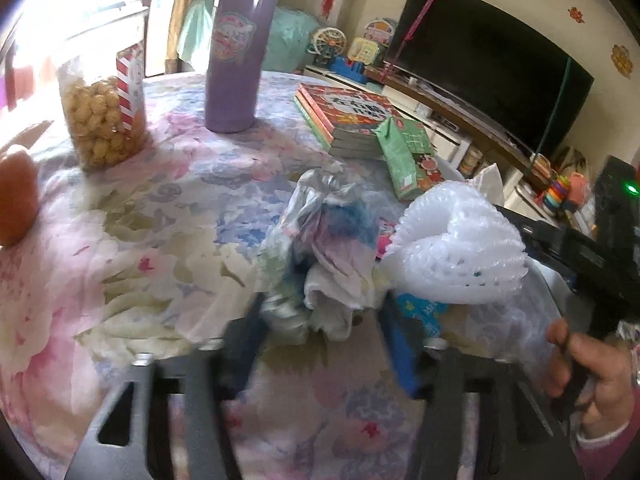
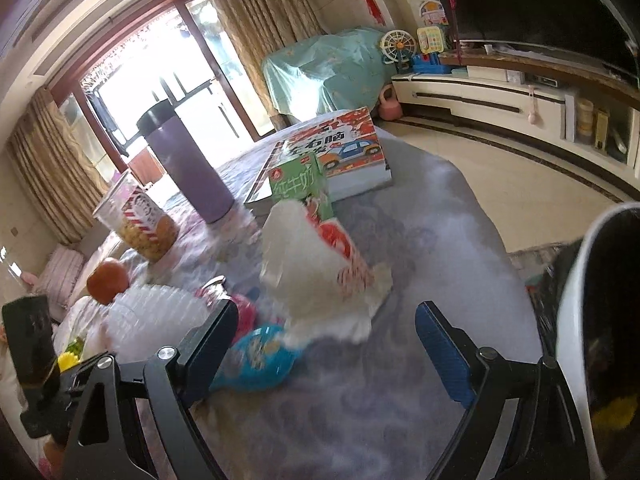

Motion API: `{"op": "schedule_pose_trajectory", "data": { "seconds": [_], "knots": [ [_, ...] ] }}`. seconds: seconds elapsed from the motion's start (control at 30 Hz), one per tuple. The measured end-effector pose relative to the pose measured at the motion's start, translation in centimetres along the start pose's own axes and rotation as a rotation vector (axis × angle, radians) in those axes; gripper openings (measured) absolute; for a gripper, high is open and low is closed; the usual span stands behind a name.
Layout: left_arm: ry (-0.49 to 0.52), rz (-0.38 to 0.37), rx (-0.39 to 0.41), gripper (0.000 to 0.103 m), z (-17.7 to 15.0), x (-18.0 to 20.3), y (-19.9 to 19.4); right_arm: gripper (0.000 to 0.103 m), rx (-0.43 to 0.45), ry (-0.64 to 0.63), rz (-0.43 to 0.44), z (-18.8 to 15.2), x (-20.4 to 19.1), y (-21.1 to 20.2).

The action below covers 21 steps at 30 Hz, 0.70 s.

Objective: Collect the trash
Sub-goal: 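Grasp the crumpled paper with the left tool while the right tool grasps the white plastic bag, then carry the crumpled paper and white plastic bag over the bin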

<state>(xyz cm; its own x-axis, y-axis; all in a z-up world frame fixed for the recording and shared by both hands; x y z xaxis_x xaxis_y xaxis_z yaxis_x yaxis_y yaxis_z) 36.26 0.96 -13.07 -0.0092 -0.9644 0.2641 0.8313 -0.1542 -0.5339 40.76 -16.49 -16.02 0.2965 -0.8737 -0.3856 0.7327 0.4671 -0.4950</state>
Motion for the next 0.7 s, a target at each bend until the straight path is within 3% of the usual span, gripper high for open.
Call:
{"op": "schedule_pose_trajectory", "data": {
  "seconds": [0.07, 0.13, 0.2, 0.37, 0.7],
  "knots": [
    [0.007, -0.005, -0.008, 0.026, -0.2, 0.1, 0.5, 0.058, -0.013, -0.004, -0.010, 0.0, 0.2, 0.7],
    [0.021, -0.002, -0.003, 0.016, -0.2, 0.3, 0.5, 0.050, -0.019, -0.004, -0.010, -0.2, 0.3, 1.0],
    [0.029, 0.007, 0.015, 0.014, -0.1, 0.3, 0.2, 0.043, -0.010, -0.007, 0.000, -0.1, 0.1, 0.5],
    [0.006, -0.018, 0.032, 0.012, -0.4, 0.6, -1.1, 0.043, 0.013, 0.022, 0.014, -0.1, 0.4, -1.7],
    [0.063, -0.093, 0.054, 0.012, -1.5, 4.7, -4.3, 0.043, 0.070, 0.049, -0.014, -0.3, 2.0, -7.5]
  ]
}}
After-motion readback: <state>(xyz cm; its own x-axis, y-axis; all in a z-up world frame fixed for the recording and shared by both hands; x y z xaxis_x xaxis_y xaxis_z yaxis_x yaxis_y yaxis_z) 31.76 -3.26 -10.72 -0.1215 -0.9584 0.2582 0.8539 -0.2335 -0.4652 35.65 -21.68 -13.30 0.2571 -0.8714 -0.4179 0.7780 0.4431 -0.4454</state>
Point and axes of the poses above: each gripper's, at about its wrist camera, not at the fingertips, and y roughly the way its jaws point, x to its right, z to its top, the point moved 7 cm from there along y, roughly the way its jaws point, and after that the axes turned 15 degrees about x, right-handed, at the moved point
